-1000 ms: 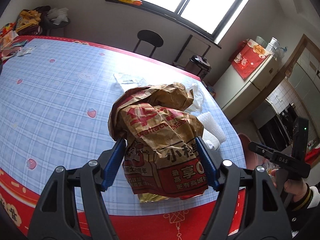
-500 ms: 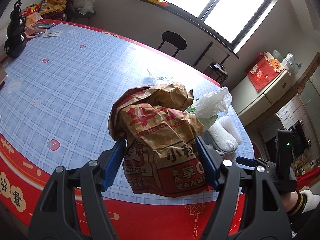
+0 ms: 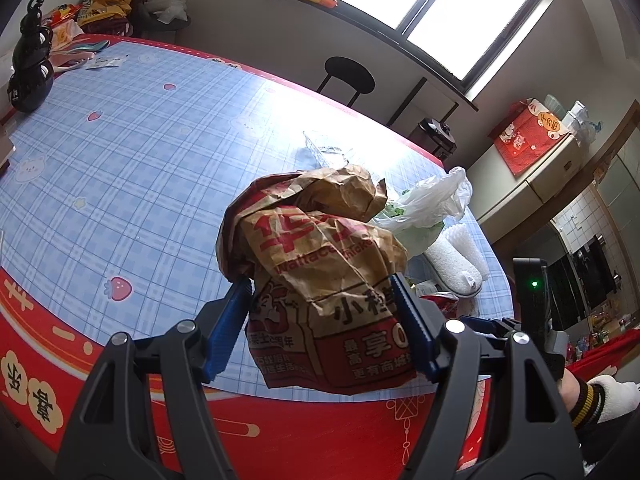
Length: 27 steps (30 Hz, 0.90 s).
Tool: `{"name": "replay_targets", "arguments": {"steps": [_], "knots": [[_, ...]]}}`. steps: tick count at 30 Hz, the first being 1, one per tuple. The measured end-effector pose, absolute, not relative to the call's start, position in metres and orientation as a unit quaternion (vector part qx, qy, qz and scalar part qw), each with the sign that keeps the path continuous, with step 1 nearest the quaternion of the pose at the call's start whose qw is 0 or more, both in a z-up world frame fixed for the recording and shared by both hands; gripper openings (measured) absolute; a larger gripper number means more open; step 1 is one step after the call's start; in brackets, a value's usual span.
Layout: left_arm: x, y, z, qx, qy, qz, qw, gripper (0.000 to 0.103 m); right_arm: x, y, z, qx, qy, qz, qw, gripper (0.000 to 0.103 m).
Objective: Collect trash
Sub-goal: 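Lift the paper bag with the left tool while the right tool grasps the crushed red can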
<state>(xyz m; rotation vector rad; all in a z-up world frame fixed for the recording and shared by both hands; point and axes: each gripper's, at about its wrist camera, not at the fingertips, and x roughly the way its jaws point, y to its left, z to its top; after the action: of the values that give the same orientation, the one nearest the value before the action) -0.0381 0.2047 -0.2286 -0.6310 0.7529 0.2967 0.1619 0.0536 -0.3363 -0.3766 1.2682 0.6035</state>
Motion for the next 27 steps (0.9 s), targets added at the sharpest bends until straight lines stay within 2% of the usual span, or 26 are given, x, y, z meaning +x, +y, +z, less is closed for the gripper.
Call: {"name": "replay_targets", "arguments": {"steps": [8, 15, 27], "knots": [[-0.040, 0.208, -0.230, -0.305, 0.361, 0.141, 0.870, 0.071, 0.154, 0.066, -0.354, -0.201, 0.582, 0.264, 0.743, 0.098], [-0.040, 0.207, -0.231, -0.308, 0.360, 0.138, 0.869, 0.071, 0.155, 0.060, -0.355, -0.172, 0.590, 0.275, 0.739, 0.097], [-0.033, 0.199, -0.228, -0.299, 0.360, 0.127, 0.875, 0.071, 0.159, 0.040, -0.316, -0.129, 0.554, 0.307, 0.763, 0.097]]}}
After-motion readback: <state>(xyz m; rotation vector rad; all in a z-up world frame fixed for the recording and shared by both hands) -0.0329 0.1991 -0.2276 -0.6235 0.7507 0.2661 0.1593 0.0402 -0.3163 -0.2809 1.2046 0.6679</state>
